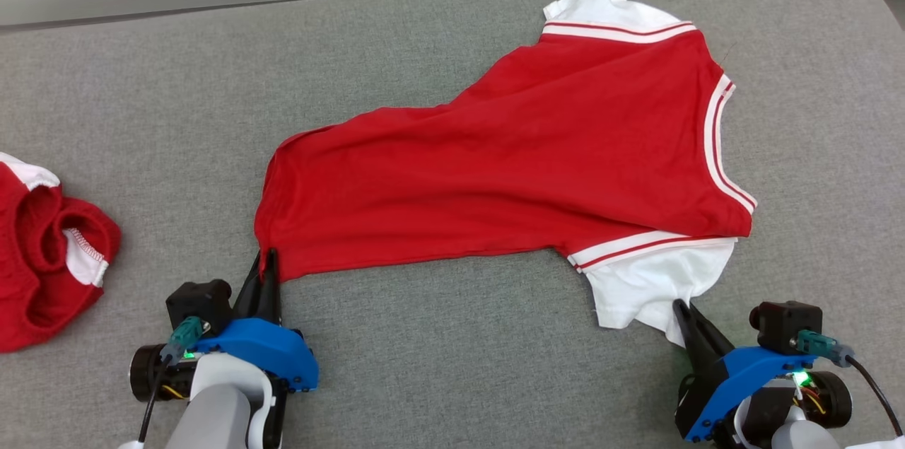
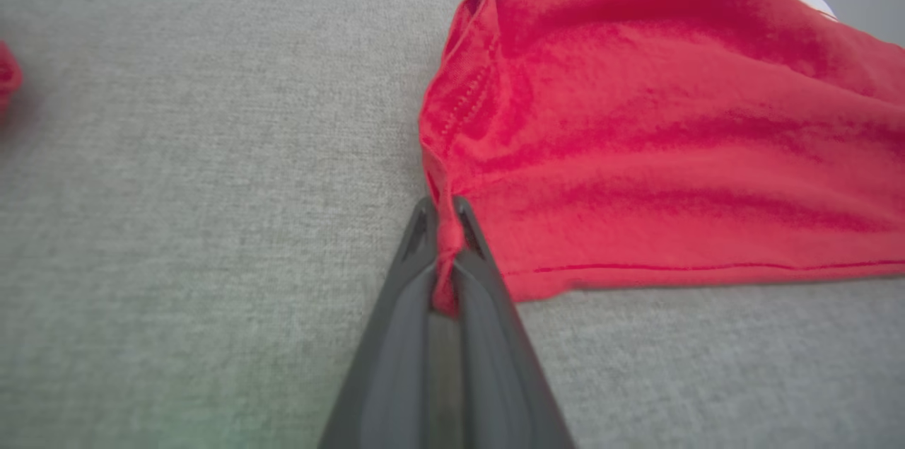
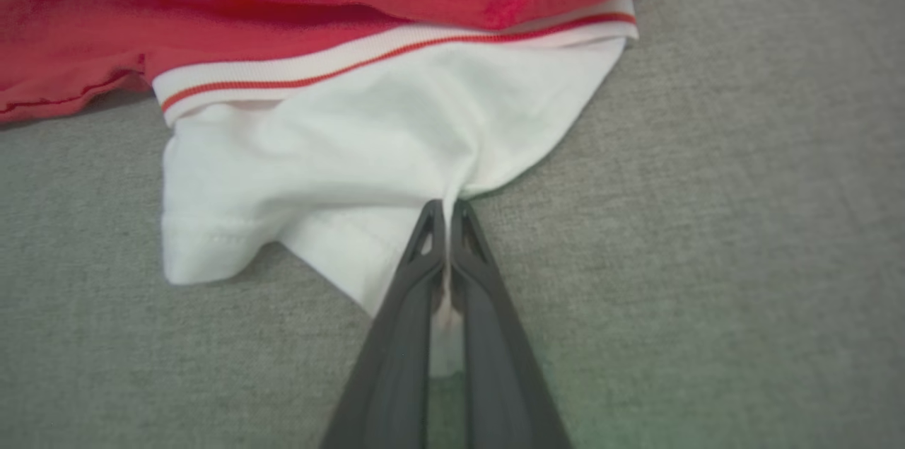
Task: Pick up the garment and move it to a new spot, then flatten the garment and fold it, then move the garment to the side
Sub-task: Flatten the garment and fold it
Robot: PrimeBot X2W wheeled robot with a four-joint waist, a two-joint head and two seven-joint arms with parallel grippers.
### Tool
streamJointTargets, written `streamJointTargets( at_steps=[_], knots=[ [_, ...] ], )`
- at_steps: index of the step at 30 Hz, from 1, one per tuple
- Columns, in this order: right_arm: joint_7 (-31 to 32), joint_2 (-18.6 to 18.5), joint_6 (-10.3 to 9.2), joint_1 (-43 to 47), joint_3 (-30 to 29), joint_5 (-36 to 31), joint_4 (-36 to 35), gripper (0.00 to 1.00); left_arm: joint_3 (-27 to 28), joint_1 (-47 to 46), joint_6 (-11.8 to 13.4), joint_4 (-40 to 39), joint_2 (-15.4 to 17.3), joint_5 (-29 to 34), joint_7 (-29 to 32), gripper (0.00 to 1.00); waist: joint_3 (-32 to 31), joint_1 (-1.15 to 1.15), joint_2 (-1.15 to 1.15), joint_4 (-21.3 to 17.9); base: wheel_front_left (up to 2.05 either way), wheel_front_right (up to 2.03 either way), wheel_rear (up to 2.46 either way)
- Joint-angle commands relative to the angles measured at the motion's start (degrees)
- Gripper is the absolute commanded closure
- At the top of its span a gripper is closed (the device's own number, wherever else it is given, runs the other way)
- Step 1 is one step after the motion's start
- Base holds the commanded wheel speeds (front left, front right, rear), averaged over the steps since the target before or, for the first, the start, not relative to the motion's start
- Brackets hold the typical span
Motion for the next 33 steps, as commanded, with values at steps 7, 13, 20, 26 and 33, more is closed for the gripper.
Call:
streamJointTargets(
  at_steps=[7,13,20,26,33],
  knots=[
    [-4.06,-0.03,0.01,-0.54,-3.19,-1.25,-2.69,1.0,2.97,3.05,-1.29,-3.11,-0.33,-4.58,-2.39,1.0,-2.52,0.0,0.0,-0.8,0.0,0.0,0.0],
    [-2.61,-0.01,0.01,0.76,-5.31,-1.01,-10.99,1.0,5.6,4.89,-2.86,-9.53,-1.01,-10.41,-2.24,1.0,-5.14,0.0,0.0,-0.67,0.0,0.0,0.0],
    [1.43,-0.01,0.01,2.52,-7.78,2.87,-27.12,1.0,5.63,6.21,-4.53,-25.25,-1.07,-19.78,5.65,1.0,-8.21,0.0,0.0,0.18,0.0,0.0,0.0],
    [3.91,-0.01,0.01,0.22,-9.49,2.94,-39.92,1.0,5.94,5.0,-4.18,-39.81,0.26,-28.67,16.02,1.0,-10.09,0.0,0.0,0.79,0.0,0.0,0.0],
    [6.92,0.01,0.01,-3.71,-10.8,1.69,-49.19,1.0,6.29,2.63,0.42,-50.24,0.86,-34.77,25.81,1.0,-11.76,0.0,0.0,1.54,0.0,0.0,0.0]
  ],
)
